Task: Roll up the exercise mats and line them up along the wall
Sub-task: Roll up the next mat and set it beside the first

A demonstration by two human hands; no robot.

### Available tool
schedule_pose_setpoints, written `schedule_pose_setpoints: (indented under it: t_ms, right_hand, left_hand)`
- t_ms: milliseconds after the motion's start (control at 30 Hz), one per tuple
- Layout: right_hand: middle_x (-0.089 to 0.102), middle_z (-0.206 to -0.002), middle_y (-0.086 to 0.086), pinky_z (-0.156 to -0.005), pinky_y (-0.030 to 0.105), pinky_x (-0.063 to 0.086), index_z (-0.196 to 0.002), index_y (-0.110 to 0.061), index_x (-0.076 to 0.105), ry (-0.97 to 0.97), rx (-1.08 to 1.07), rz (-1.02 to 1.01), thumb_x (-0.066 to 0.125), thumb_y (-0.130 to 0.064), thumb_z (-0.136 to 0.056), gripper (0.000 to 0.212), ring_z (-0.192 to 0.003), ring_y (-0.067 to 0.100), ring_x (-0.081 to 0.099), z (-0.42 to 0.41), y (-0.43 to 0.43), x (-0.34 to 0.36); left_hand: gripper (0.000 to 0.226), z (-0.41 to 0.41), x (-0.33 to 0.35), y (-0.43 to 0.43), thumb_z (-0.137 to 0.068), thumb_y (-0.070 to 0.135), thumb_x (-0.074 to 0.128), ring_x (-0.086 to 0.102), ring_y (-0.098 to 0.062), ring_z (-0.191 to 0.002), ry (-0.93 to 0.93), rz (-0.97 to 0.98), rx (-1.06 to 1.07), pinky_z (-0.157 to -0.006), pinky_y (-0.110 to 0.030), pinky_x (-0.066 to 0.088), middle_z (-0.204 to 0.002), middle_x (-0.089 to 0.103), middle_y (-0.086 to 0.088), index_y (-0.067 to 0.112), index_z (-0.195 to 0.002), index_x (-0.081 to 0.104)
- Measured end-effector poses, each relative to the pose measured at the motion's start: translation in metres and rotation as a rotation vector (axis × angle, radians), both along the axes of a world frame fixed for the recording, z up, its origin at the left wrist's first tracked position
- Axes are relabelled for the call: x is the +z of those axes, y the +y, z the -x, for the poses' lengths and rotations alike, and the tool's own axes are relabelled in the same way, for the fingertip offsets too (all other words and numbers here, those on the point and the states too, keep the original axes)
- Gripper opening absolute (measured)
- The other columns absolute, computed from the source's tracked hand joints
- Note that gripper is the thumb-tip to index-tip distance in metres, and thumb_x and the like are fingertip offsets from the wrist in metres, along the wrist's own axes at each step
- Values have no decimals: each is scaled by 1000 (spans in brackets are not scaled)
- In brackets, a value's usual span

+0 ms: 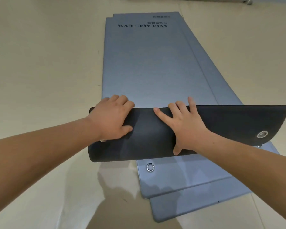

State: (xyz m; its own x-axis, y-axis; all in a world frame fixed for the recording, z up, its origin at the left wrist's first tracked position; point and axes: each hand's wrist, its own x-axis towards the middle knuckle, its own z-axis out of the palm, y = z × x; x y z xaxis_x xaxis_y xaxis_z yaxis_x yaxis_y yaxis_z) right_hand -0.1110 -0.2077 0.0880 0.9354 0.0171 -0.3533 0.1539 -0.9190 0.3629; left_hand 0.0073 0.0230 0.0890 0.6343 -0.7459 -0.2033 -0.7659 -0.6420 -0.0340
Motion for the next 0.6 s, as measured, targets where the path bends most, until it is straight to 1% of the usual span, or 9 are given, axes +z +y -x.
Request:
schedule_pose_setpoints:
  t_ms: [33, 100, 133, 200, 300, 367, 433, 533, 600]
  right_hand:
    - [20, -157, 13, -125, 66, 0, -164, -33, -17, 16, 21, -37, 84, -81, -54, 156, -150, 37, 19, -7, -6, 1]
    - [23, -163, 5, -128, 54, 4, -167, -37, -7, 68, 38, -144, 84, -82, -55, 151, -152, 30, 21, -20, -18, 6]
    - [22, -167, 1, -128, 50, 5, -168, -38, -3, 99, 30, -202, 84, -81, -57, 147, -155, 26, 20, -25, -24, 7]
    - [13, -175, -4, -130, 50, 1, -168, -39, -1, 153, -2, -261, 84, -80, -60, 143, -161, 23, 8, -32, -29, 4]
    - [-3, -176, 7, -129, 61, 2, -167, -38, -6, 100, -53, -143, 81, -82, -62, 143, -162, 31, -9, -29, -22, -2]
    - [-7, -172, 17, -124, 70, 10, -166, -36, -7, 21, -97, -56, 79, -82, -63, 142, -160, 41, -8, -21, -13, -4]
    - [-10, -170, 23, -119, 78, 13, -165, -33, -15, 36, -147, -10, 80, -84, -60, 150, -158, 48, -7, -8, -9, -7]
    - [-19, -168, 29, -116, 82, 11, -158, -30, -35, 90, -189, 29, 87, -81, -53, 168, -157, 53, -14, 6, -18, -26]
    - [-9, -170, 26, -117, 80, 16, -157, -33, -35, 141, -181, -28, 88, -77, -53, 167, -158, 49, -6, 4, -29, -36]
  left_hand:
    - [105, 14, -3, -3, -79, 76, 65, 40, -29, -143, 33, -36, -37, -116, -45, 37, -157, 37, -6, 21, -160, 26]
    - [145, 41, -19, -8, -63, 90, 66, 9, -35, -159, 113, -181, -21, -126, -53, 19, -172, 5, -15, 22, -166, -11]
    - [155, 48, -32, -9, -59, 91, 69, -5, -38, -161, 138, -237, 11, -127, -58, 12, -173, -11, -17, 24, -162, -26]
    - [163, 47, -53, -12, -55, 89, 75, -16, -41, -159, 161, -259, 87, -127, -62, 7, -170, -21, -21, 31, -155, -39]
    - [165, 26, -60, -16, -49, 85, 81, 2, -39, -159, 197, -232, 154, -124, -61, 18, -170, -1, -20, 39, -153, -39]
    - [163, 16, -60, -16, -46, 84, 79, 29, -34, -149, 221, -215, 120, -118, -55, 30, -159, 25, -14, 41, -155, -33]
    - [159, 12, -63, -14, -44, 86, 74, 45, -30, -133, 226, -190, 58, -112, -50, 38, -147, 39, -7, 40, -158, -26]
    - [151, 7, -66, -12, -44, 89, 66, 52, -27, -120, 202, -168, 10, -106, -48, 42, -138, 46, -2, 41, -159, -20]
    - [145, 6, -66, -13, -45, 91, 63, 53, -26, -117, 207, -189, 11, -103, -47, 44, -134, 49, 0, 42, -158, -13]
